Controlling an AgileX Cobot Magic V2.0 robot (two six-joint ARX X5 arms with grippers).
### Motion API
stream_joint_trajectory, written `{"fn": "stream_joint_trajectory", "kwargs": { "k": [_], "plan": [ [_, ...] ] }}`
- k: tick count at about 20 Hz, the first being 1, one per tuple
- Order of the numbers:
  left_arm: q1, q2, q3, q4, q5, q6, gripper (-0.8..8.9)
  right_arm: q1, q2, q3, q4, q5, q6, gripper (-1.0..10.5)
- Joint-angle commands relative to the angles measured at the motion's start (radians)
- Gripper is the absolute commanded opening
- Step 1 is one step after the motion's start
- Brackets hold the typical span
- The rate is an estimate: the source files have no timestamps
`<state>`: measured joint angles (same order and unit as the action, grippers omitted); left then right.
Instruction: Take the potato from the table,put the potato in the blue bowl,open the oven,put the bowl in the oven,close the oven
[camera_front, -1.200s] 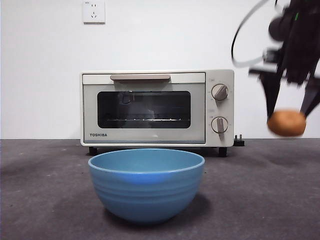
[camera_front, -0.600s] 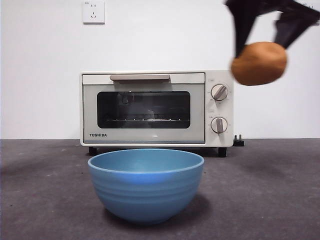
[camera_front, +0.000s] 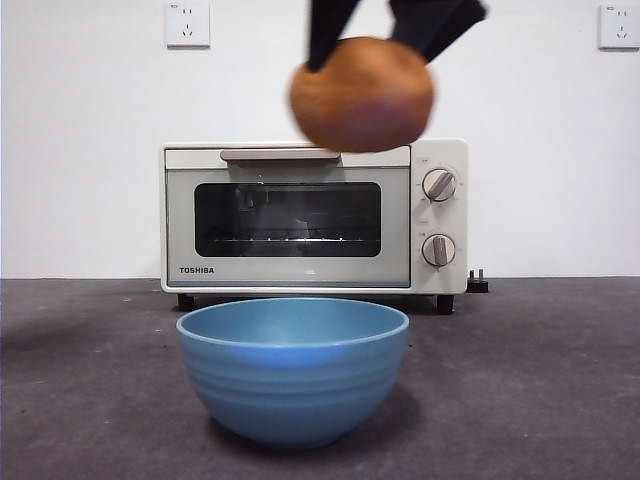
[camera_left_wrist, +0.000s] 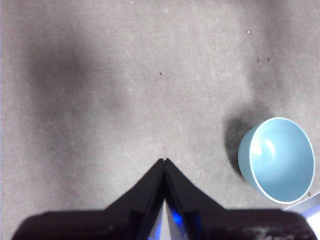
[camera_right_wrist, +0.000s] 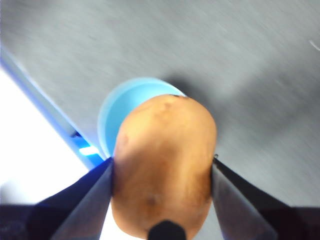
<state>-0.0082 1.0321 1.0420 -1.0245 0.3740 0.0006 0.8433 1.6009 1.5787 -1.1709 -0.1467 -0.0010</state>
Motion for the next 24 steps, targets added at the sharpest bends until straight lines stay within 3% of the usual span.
{"fn": "stream_joint_trajectory", "kwargs": {
  "k": [1, 9, 14, 15, 19, 24],
  "plan": [
    [0.000, 0.000, 0.002, 0.002, 0.000, 0.018, -0.05, 0.028, 0.005, -0.092, 0.082, -0.022, 0.000, 0.6],
    [0.000, 0.000, 0.002, 0.031, 0.000, 0.018, -0.05, 0.035, 0.021, -0.315, 0.362, -0.021, 0.036, 0.6],
    [0.000, 0.000, 0.002, 0.031, 0.000, 0.018, -0.05, 0.035, 0.087, -0.318, 0.385, -0.022, 0.078, 0.7],
    [0.000, 0.000, 0.002, 0.031, 0.000, 0.018, -0.05, 0.035, 0.090, -0.318, 0.389, -0.022, 0.080, 1.0],
    [0.000, 0.000, 0.002, 0.032, 0.000, 0.018, -0.05, 0.035, 0.090, -0.318, 0.386, -0.024, 0.088, 4.8],
    [0.000, 0.000, 0.002, 0.089, 0.001, 0.017, -0.06, 0.052, 0.082, -0.298, 0.357, -0.068, 0.100, 5.0]
  ]
}}
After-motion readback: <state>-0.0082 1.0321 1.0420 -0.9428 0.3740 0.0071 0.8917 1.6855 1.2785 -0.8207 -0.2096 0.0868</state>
